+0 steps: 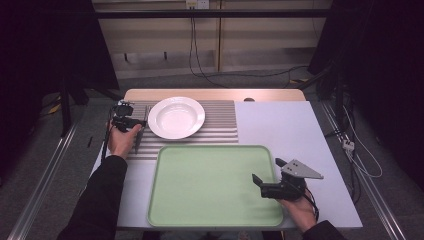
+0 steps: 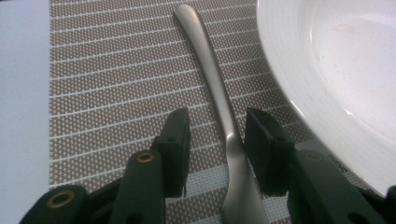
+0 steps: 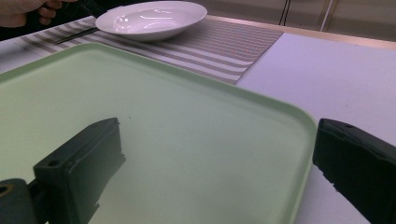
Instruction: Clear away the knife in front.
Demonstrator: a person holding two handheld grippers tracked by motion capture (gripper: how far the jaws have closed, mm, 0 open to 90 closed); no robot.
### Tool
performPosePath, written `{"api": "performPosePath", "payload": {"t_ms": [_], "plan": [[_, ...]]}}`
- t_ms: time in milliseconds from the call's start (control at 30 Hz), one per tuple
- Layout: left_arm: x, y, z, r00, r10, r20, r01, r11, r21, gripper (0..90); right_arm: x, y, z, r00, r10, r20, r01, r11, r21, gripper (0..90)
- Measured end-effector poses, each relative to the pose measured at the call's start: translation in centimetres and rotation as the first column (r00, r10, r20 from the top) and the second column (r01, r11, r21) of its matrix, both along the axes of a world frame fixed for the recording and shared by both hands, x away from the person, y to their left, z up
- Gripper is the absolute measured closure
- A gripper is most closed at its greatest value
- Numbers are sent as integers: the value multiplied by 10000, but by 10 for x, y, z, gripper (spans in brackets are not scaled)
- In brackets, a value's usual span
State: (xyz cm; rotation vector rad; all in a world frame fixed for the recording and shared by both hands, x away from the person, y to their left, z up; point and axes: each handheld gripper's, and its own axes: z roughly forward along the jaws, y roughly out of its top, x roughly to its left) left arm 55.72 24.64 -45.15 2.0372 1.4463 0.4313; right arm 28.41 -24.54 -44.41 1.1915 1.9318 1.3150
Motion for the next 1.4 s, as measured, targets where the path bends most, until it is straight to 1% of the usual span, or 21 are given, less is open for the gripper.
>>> {"api": "performPosePath", "payload": {"t_ms": [33, 100, 167, 233, 367, 467, 567, 667, 800, 833, 900, 1033, 1133, 1233, 1400], "plan": [[1, -2, -1, 10000, -20, -39, 20, 9999, 153, 627, 0, 0, 0, 10000, 10, -6, -10, 10000, -2, 13], [1, -2, -2, 10000, 76, 20, -76, 10000, 45, 649, 0, 0, 0, 10000, 10, -1, -10, 10000, -14, 13], [3, -2, -2, 9999, 111, -8, -111, 9999, -83, 670, 0, 1, 0, 10000, 19, -4, -19, 10000, -10, 13], [6, -4, -1, 10000, 23, -57, -22, 10000, 29, 704, 0, 1, 0, 10000, 18, -13, -18, 10000, -9, 13], [11, -9, 1, 10000, 25, -43, -24, 9997, 249, 736, 1, 0, 0, 10000, 13, -19, -13, 10000, 7, 13], [14, -9, 0, 9999, 104, -84, -103, 9998, 144, 749, 1, 0, 0, 10000, 19, -32, -19, 10000, 17, 13], [15, -9, -1, 9999, 127, -100, -128, 9999, -67, 772, 0, 0, 0, 10000, 2, -40, -2, 10000, 19, 14], [15, -9, -1, 9999, 92, -120, -93, 10000, -11, 776, 0, 0, 0, 10000, 3, -43, -3, 10000, 21, 14], [14, -8, 1, 9997, 123, -200, -119, 9997, 208, 786, 0, 0, 0, 10000, 13, -48, -13, 10000, 29, 14], [14, -8, 1, 9996, 106, -243, -102, 9998, 159, 789, 0, 0, 0, 10000, 22, -42, -22, 10000, 26, 14], [13, -6, 2, 9992, 121, -371, -112, 9996, 242, 794, 0, 0, 0, 10000, 19, -39, -19, 10000, 32, 14], [11, -2, 3, 9986, 118, -510, -105, 9996, 250, 795, 0, 0, 0, 10000, 8, -50, -8, 10000, 28, 14], [8, -1, 4, 9984, 63, -565, -44, 9994, 348, 795, 0, 0, 0, 10000, 0, -48, 0, 10000, 16, 14], [3, 2, 5, 9976, 30, -689, -7, 9994, 335, 795, 0, 0, 0, 10000, -1, -36, 1, 10000, 3, 14], [-8, 8, 5, 9975, 18, -710, -3, 9998, 205, 795, 0, 1, 0, 10000, 9, -41, -9, 10000, 3, 14]]}}
